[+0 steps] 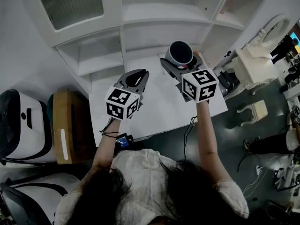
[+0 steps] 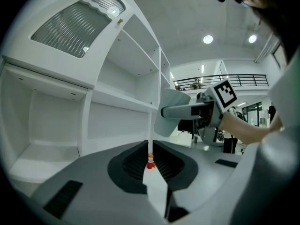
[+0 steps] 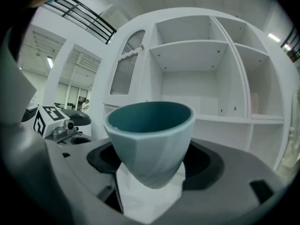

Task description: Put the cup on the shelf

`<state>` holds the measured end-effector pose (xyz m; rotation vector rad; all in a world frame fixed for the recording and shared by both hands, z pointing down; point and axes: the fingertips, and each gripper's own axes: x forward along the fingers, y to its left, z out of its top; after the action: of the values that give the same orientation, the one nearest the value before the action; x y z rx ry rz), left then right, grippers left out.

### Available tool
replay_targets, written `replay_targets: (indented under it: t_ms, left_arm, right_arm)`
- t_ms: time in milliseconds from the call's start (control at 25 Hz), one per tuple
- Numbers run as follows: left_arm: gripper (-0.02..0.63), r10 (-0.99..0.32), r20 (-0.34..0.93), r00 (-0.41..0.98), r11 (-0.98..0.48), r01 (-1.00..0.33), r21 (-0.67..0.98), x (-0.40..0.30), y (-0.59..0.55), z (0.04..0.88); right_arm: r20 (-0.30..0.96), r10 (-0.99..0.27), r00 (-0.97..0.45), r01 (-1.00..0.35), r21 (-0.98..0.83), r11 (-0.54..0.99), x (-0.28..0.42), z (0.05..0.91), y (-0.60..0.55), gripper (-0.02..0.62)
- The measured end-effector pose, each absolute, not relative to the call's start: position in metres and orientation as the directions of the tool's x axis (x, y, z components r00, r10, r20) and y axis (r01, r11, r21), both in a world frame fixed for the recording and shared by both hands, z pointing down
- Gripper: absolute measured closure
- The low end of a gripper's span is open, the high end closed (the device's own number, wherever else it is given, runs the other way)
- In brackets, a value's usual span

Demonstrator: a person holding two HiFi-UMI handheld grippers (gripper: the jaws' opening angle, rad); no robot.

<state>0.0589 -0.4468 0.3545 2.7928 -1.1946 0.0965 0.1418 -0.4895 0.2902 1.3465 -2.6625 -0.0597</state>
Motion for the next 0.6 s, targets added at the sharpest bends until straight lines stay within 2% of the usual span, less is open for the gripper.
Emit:
replay_targets:
  t_ms: [320, 600]
  left_arm:
    - [0.581, -0.716, 0.104, 0.691, -0.688, -0.723, 0.064, 0.057, -0.472, 0.353]
    - [0.581, -0.707, 0.122, 0.697, -0.695, -0.716, 0.064, 0.059, -0.481, 0.356]
  right_arm:
    - [0.053, -0.791, -0.610, -0.781, 0.126, 0.611, 0.143, 0.204, -0.566, 0.235]
    - [0.063, -0.772, -0.632, -0.768, 0.077, 0.636, 0.134, 0.157, -0.629, 0.235]
